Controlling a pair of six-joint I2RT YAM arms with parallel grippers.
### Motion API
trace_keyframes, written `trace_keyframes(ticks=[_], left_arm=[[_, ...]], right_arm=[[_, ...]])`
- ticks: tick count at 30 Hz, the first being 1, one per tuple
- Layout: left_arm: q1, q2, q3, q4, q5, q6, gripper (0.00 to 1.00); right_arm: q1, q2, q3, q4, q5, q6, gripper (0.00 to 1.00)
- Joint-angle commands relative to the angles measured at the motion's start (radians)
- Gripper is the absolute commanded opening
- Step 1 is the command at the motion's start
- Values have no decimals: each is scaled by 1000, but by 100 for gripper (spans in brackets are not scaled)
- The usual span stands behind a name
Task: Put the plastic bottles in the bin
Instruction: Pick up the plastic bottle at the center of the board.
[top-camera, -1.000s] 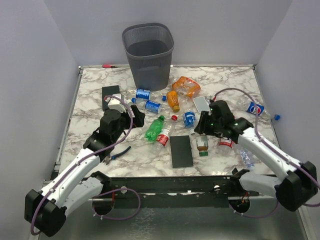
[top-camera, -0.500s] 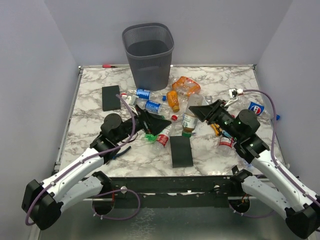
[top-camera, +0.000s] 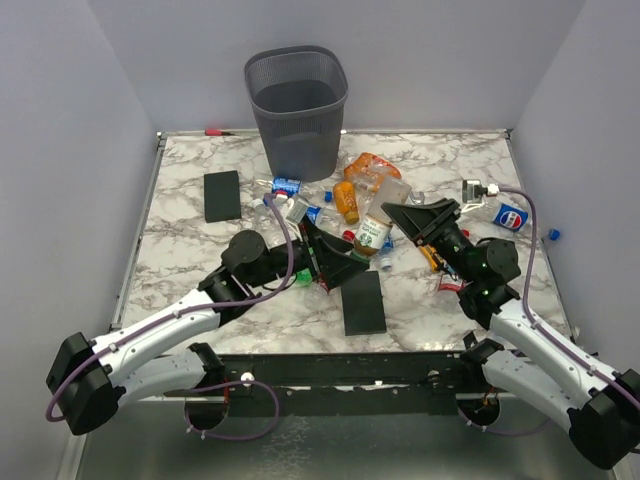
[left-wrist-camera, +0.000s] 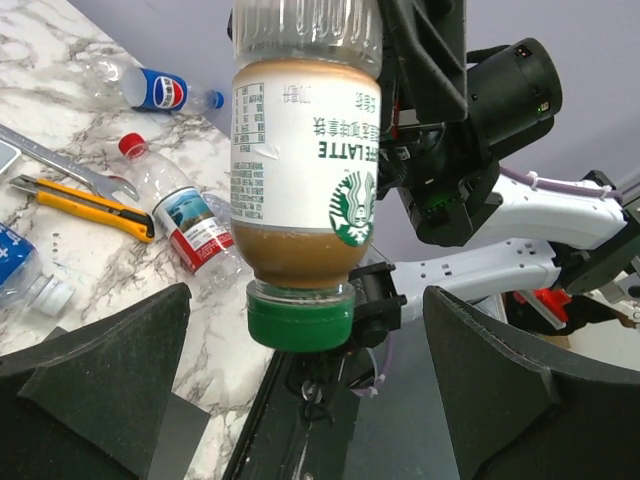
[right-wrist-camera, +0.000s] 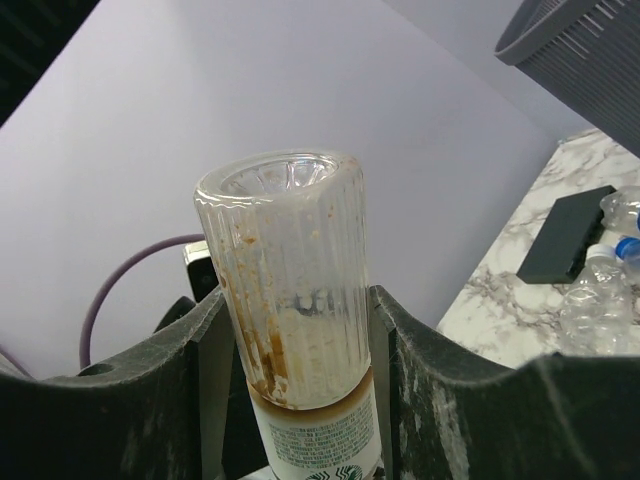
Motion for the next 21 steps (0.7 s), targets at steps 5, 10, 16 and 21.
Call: trace_keyframes(ticks=[5, 10, 16, 21], left_arm=[[-37, 69, 57, 24, -38, 42, 90], [-37, 48, 47, 25, -56, 57, 63], [-38, 46, 48, 25, -62, 73, 32], [-37, 22, 33, 16, -64, 136, 3]], right_arm=[[5, 29, -24, 167, -39, 87, 38], [6, 29, -21, 151, -45, 87, 38], [5, 44, -5, 127, -95, 60, 41], [4, -18, 31, -74, -146, -32, 74]])
